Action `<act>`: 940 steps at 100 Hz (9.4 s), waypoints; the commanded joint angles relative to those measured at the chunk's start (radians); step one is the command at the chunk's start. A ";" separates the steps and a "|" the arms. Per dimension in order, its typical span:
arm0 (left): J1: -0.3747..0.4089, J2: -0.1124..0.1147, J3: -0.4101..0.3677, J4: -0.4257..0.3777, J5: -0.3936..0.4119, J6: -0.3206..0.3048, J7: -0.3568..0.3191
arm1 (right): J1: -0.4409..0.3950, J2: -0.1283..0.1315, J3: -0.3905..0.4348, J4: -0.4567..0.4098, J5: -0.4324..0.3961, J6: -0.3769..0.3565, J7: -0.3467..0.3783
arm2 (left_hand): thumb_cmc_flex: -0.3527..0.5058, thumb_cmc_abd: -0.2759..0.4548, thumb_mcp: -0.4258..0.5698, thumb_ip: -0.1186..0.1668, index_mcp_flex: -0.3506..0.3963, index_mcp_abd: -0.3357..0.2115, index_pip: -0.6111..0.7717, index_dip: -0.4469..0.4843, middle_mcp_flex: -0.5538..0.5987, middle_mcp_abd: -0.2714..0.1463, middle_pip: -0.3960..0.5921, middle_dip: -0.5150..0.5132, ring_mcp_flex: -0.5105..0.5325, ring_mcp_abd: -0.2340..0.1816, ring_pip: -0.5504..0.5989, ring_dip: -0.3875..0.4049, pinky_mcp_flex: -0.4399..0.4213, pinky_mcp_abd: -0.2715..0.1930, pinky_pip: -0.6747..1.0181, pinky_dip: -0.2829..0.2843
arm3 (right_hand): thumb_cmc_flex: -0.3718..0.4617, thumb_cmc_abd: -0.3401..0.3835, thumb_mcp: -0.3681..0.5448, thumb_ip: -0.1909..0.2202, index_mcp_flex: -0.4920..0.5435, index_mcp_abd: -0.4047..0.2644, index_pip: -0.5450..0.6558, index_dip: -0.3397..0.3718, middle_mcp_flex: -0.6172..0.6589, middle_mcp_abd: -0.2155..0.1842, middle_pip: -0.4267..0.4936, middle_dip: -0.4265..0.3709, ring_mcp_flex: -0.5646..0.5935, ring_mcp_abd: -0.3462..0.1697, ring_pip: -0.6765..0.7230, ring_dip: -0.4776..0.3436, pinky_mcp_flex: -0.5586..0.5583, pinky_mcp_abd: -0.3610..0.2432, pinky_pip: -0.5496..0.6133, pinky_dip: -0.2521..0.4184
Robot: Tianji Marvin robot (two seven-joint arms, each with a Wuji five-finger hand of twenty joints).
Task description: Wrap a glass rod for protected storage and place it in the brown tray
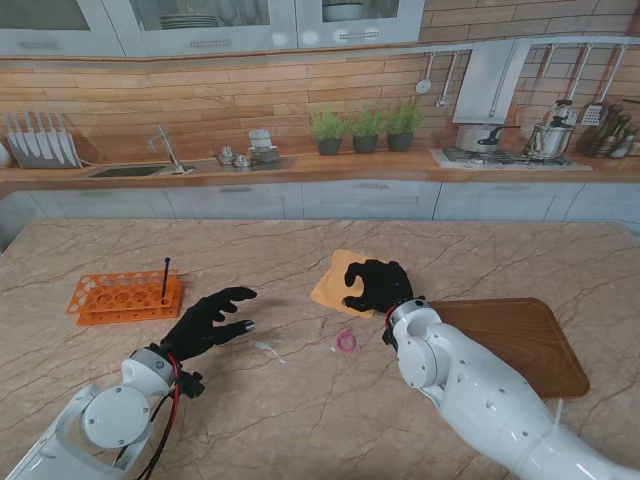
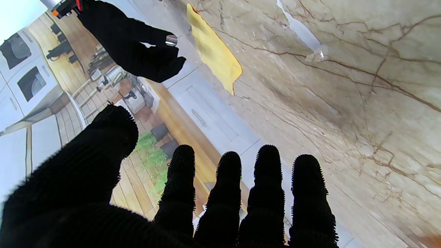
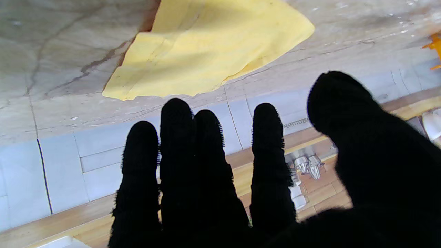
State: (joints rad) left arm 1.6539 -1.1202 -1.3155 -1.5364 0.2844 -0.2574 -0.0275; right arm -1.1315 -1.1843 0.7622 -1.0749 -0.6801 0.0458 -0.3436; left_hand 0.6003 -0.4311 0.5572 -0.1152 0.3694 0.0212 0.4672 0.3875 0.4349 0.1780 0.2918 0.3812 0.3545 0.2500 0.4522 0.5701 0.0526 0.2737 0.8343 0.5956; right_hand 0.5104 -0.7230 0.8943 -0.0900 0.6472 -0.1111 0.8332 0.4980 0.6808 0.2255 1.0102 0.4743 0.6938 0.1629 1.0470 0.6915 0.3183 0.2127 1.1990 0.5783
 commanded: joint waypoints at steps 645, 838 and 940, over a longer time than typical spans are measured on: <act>0.069 0.002 -0.122 -0.058 0.034 -0.107 0.012 | -0.413 0.082 0.403 -0.545 0.143 -0.235 0.361 | 0.004 0.036 -0.015 0.028 0.060 -0.002 0.023 0.010 0.113 0.002 0.033 0.021 0.063 0.017 0.027 0.018 0.001 0.026 0.031 -0.025 | -0.206 0.074 -0.215 0.047 -0.312 -0.038 -0.085 -0.041 -0.245 -0.069 -0.315 -0.125 -0.172 -0.037 -0.515 -0.216 -0.147 -0.004 -0.348 -0.032; -0.194 0.015 -0.104 0.281 0.596 0.176 0.394 | -0.569 0.052 0.485 -0.621 0.067 -0.081 0.179 | 0.089 -0.078 0.190 0.007 0.214 0.058 0.100 0.019 0.175 0.010 0.299 0.312 0.080 0.050 0.210 0.113 0.059 0.021 0.328 0.071 | -0.177 0.077 -0.236 0.043 -0.274 -0.048 -0.103 -0.035 -0.179 -0.079 -0.335 -0.121 -0.118 -0.050 -0.517 -0.176 -0.092 -0.002 -0.443 0.060; -0.213 0.003 -0.047 0.320 0.534 0.230 0.380 | -0.558 0.046 0.465 -0.611 0.076 -0.047 0.164 | 0.273 -0.110 0.115 -0.077 0.318 -0.031 0.232 0.003 0.293 -0.014 0.334 0.451 0.107 0.048 0.202 0.095 0.058 0.033 0.292 0.048 | -0.163 0.078 -0.247 0.044 -0.256 -0.046 -0.097 -0.030 -0.171 -0.079 -0.328 -0.121 -0.113 -0.050 -0.506 -0.173 -0.092 0.008 -0.423 0.073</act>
State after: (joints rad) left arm 1.4353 -1.1102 -1.3660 -1.2179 0.8218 -0.0343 0.3524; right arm -1.6835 -1.1326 1.2313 -1.6785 -0.6034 -0.0049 -0.1769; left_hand 0.8406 -0.4995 0.6889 -0.1589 0.6710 0.0140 0.6710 0.3989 0.7268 0.1776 0.6326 0.8080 0.4503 0.2978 0.6462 0.6688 0.1112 0.2932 1.1191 0.6528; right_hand 0.3362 -0.6165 0.6673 -0.0537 0.3844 -0.1381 0.7445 0.4617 0.4980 0.1628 0.6852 0.3496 0.5635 0.1268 0.5343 0.5087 0.2295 0.2253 0.7787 0.6263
